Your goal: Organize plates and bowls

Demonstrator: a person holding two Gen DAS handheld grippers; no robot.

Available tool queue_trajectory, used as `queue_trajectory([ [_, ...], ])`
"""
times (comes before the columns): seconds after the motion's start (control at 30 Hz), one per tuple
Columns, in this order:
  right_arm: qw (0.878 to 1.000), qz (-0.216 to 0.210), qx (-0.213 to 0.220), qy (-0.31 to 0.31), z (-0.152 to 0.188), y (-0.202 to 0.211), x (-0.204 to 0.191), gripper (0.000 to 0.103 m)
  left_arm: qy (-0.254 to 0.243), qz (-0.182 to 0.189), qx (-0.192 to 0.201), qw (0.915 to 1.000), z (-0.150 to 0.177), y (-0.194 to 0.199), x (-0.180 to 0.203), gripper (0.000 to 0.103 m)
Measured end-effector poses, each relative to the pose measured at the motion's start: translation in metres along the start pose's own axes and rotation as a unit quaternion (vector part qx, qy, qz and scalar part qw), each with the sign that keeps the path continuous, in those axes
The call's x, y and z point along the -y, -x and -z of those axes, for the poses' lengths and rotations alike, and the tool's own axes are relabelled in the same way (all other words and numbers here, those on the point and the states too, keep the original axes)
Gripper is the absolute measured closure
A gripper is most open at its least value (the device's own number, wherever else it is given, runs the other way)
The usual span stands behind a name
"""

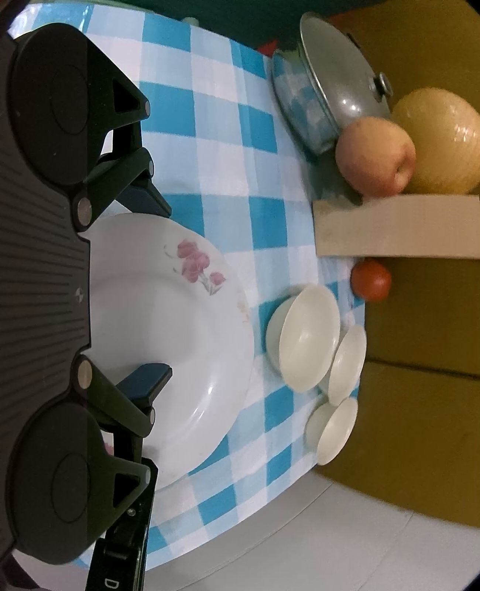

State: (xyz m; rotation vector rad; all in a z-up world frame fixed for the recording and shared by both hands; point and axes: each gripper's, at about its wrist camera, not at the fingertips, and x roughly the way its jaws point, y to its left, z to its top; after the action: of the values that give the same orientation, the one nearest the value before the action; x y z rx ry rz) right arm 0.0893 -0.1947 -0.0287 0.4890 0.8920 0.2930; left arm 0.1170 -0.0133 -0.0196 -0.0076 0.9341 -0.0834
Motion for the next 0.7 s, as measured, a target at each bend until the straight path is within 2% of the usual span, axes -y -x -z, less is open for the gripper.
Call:
queue_trajectory([
  [0.7, 0.999, 0.031, 0.007, 0.006, 0.021, 0.022, 0.01, 0.077, -0.029, 0.006, -0.009, 0.9995, 0.015, 0.0, 0.026, 0.014],
])
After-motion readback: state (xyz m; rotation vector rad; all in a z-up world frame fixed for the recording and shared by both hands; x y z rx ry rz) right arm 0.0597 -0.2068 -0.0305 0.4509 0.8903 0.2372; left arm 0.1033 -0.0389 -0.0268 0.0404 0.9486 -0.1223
